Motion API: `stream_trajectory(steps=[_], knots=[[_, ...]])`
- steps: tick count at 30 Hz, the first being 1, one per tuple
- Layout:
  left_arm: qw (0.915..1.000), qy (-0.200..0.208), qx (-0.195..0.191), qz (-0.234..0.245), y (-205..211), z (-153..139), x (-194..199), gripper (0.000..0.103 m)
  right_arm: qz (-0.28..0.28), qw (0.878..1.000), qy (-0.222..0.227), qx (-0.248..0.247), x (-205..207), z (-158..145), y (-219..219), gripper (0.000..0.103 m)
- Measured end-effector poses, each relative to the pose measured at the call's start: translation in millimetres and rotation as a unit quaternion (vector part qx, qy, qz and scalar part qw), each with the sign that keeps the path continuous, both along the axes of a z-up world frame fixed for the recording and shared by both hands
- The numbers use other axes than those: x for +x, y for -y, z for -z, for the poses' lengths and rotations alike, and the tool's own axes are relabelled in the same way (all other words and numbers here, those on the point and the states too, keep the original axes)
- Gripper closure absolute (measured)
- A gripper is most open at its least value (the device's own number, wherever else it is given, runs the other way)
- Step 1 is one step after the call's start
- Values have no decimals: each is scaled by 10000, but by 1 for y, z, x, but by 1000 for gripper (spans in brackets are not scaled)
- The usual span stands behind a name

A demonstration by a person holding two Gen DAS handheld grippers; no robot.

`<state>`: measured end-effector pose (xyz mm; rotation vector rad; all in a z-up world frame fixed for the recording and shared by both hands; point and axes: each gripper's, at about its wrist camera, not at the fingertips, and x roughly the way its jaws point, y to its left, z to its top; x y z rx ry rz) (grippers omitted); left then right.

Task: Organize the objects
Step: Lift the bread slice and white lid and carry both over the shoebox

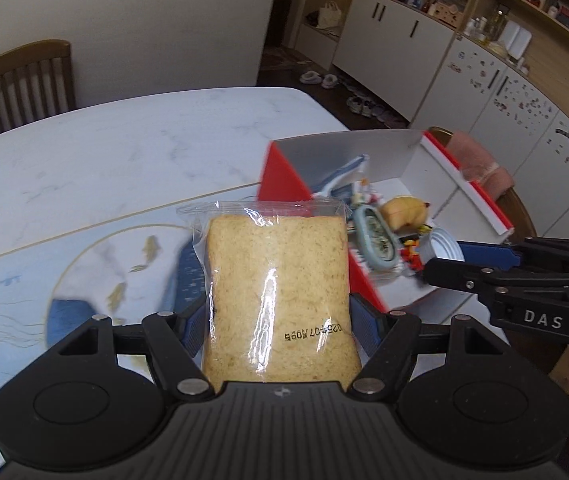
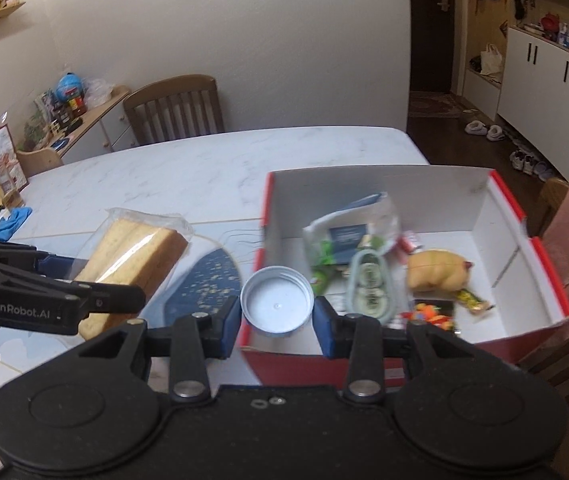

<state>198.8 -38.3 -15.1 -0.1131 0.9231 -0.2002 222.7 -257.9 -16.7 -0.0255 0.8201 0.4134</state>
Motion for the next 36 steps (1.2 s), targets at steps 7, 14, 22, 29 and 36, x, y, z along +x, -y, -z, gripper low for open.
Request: stream_trajectory(steps=[7,14,22,29,36], knots=[[9994,113,122,296,54,-6,22,32,181,9998,105,-45,9,0,43,65],[9984,155,240,486,99,-6,60,32,329,9992,148,-196,23,9,80,65],[9955,227,611,686,140,8,107,32,326,9986,83,-408,47,23,97,65],[9929,161,884,774,158,30,143,32,272,9981,-200,-515,72,41,100,65],[9877,71,1157,1045,169,55,158,32,99,9961,-425,-770,89,62,96,65]])
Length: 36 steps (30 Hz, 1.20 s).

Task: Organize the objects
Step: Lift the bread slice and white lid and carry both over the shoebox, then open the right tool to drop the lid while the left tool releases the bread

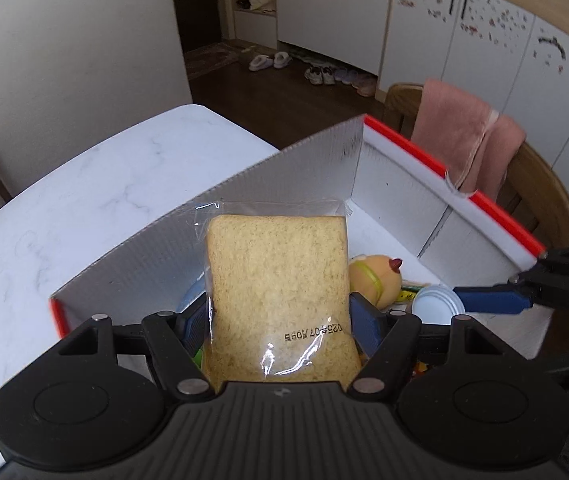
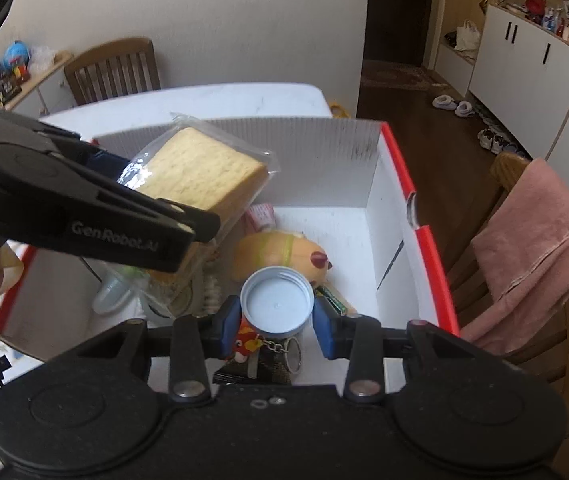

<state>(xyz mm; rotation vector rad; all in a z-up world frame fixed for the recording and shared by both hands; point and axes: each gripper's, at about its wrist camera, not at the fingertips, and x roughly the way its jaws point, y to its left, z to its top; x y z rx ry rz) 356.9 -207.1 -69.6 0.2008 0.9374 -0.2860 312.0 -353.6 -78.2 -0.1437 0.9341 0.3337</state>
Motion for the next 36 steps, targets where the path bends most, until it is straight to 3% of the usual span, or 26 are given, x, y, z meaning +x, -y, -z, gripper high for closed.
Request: stream_trajectory(steps=[7,19,28,36], knots=[[9996,-159,106,231,11,11,12,32,-137,9995,-138,-252,9,13,-3,65],[9995,-295,-14,94,5,17,17,30,-228,9988,-236,-364,16,23,-3,62],[9993,-357,-118,38,-2,17,5,29,-280,9990,-179,-301,11,21,1,48],[9977,-327,-569,-196,-19,5,-14,29,-258,9996,-31,-85,1,12,8,40]])
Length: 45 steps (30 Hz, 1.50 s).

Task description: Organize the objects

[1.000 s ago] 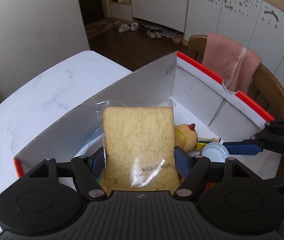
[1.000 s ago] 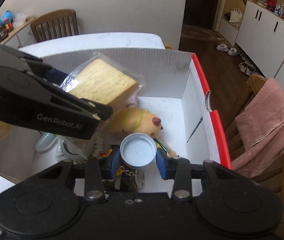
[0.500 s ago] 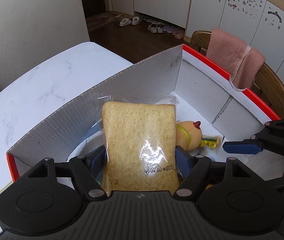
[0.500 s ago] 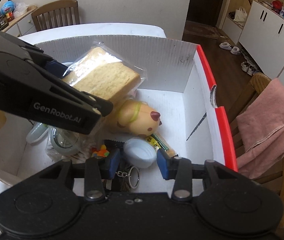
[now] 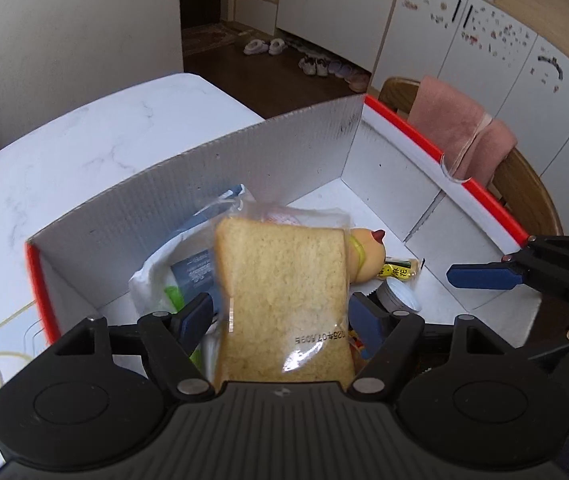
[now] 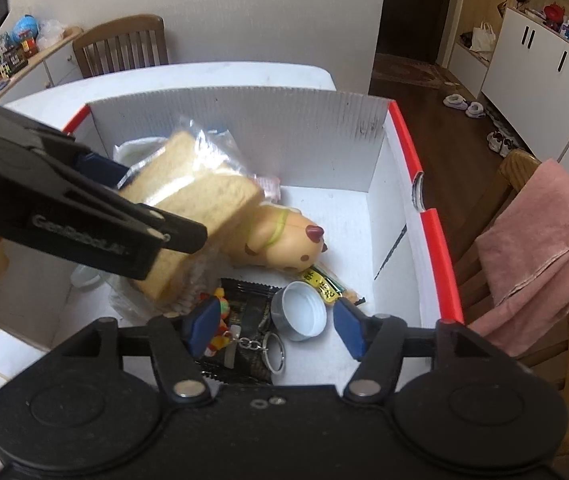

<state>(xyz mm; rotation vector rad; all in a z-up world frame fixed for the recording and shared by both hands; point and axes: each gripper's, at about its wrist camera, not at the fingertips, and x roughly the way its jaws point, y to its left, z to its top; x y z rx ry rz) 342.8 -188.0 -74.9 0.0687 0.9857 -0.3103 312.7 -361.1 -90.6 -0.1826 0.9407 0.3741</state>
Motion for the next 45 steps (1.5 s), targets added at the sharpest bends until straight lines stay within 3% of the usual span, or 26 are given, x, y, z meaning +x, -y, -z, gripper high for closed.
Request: stream_trajectory(steps=[12,15,20,27,31,33,45], knots=[[9986,404,-302,-149,-20,-33,-45,29,-100,9990,320,296,-26,-27,3,32],[9975,568,-373,-217,-25,-42,-57,21,-86,9982,405,438,-33,-36,4,30],[9946,823,-484,-404,-35,-54,-76,21,-86,9962,571,646,-45,-49,6,26],[9919,1056,-382,-589,-49,-64,-101,9,-37,9911,809,1058,-61,-67,12,9],[9910,1056,-492,-661,-57,-64,-113,9,5,9876,904,1287,-67,-72,15,1],[9904,1069,-513,-713,-59,-64,-120,0,-10,9862,954,1356,-71,-74,16,1],[9853,1503,-399,-708,-62,-79,-155,0,-121,9827,1262,1348,-98,-85,4,0]])
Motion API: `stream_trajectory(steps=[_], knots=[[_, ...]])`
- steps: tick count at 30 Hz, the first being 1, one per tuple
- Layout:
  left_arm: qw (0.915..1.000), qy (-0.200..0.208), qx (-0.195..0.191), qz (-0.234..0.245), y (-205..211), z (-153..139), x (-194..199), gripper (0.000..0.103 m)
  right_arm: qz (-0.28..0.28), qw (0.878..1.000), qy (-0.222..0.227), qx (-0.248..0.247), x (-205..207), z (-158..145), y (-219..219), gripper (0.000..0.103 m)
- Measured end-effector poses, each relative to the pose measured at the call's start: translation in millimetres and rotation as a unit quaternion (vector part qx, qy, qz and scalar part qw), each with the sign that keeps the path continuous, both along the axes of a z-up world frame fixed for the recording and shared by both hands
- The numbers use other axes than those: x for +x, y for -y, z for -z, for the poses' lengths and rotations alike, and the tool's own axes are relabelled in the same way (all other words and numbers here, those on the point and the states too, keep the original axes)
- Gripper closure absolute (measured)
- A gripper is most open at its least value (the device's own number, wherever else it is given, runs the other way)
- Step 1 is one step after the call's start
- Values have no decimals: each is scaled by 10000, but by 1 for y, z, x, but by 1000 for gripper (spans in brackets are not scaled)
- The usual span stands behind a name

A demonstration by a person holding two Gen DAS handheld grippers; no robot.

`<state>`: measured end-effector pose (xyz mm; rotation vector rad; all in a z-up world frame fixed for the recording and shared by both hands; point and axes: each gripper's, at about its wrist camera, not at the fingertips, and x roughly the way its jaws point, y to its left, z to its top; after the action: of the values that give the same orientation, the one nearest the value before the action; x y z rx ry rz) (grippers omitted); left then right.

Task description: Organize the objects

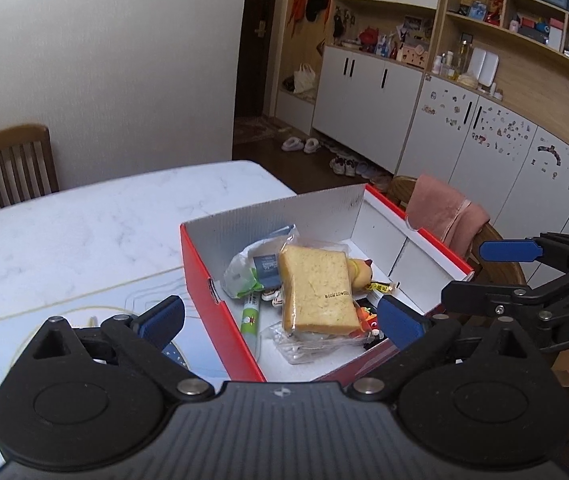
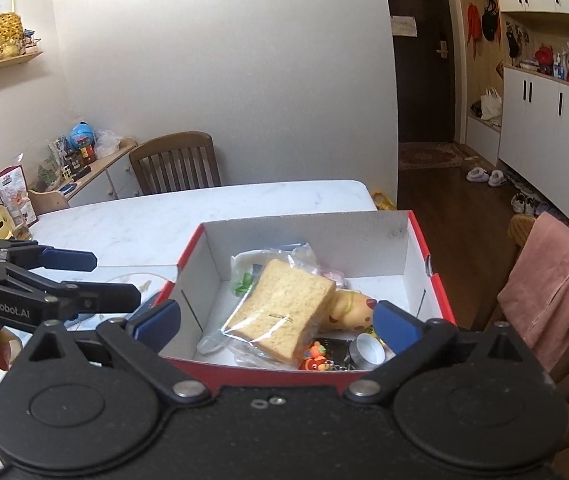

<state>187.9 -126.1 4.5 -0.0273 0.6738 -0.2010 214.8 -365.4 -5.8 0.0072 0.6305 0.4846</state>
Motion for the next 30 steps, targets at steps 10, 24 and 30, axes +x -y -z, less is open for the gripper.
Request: stream_trajectory(steps=[10,24,30], knots=[[9999,87,49,117,4,-2,-18,0,-95,9999,73,17,-20,-6,-8,0],[9995,301,-29,98,1,-1,-26,0,169,9998,24,62,-28,-1,-7,0],[9990,422,52,169,3,-2,-29,0,203,9998,7,80,-28,-1,-7,0]])
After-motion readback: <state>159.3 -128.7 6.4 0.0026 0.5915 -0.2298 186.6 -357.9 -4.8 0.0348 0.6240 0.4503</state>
